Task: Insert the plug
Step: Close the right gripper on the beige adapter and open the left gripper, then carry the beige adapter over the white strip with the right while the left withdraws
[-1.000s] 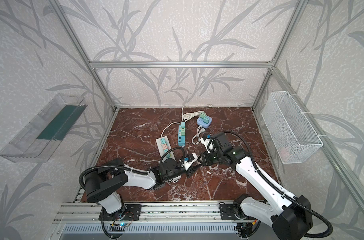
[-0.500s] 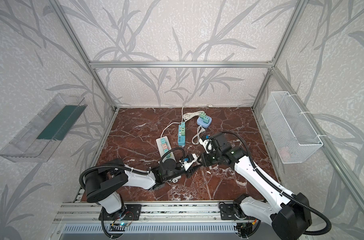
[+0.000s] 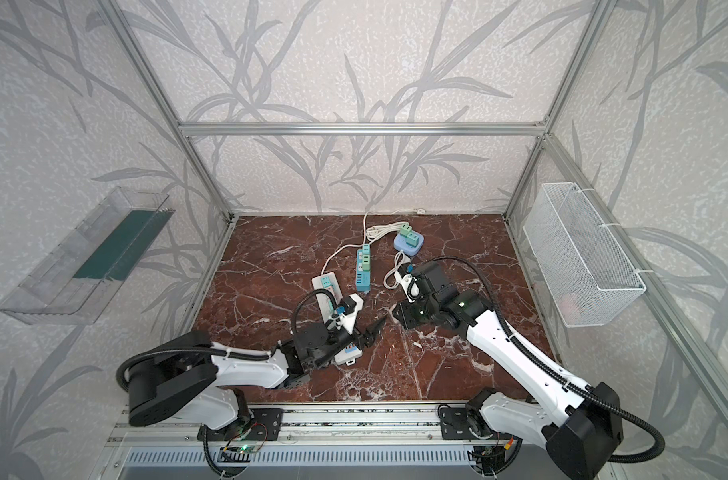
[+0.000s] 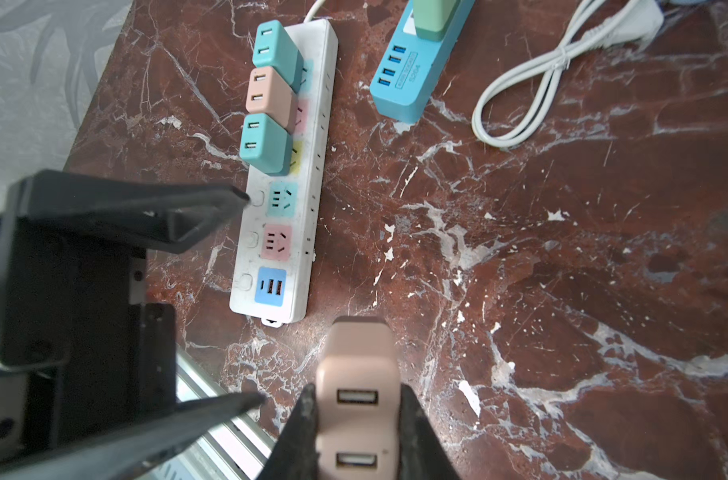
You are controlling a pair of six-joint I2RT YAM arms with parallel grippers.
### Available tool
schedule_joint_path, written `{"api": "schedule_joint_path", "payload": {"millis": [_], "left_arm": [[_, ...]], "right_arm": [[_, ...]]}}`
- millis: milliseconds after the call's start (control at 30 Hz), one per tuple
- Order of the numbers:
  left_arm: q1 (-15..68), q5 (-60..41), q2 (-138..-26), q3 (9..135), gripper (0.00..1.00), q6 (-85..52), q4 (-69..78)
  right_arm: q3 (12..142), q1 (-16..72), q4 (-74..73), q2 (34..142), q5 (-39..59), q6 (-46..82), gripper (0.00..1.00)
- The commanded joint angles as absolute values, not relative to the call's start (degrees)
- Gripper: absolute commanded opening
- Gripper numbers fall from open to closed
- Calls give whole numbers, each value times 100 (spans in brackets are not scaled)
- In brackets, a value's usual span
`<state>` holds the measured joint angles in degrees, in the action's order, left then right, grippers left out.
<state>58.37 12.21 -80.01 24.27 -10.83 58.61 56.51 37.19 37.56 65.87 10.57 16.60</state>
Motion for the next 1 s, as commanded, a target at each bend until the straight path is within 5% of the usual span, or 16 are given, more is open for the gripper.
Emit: {"api": "schedule_joint_path", "payload": {"millis": [0, 100, 267, 533, 967], "left_arm": [[5142, 1845, -6794, 2841, 77, -3230, 3245], [4305, 1589, -6030, 3382, 77, -4150, 971], [3232, 1004, -5240, 3423, 76, -4732, -175], [2373, -154, -5089, 3089, 76, -5604, -260], [1891, -97, -4356, 2562, 76, -5687, -255]], "right_arm": [[5722, 4168, 3205, 6803, 218, 2073, 4], [5701, 4827, 2776, 7049, -631, 2299, 3], [5926, 5529, 2173, 7745, -1386, 2584, 2], [6439, 5825, 1737, 8984, -1408, 2766, 0], [7087, 6063, 1759, 10134, -1176, 3205, 0]]}}
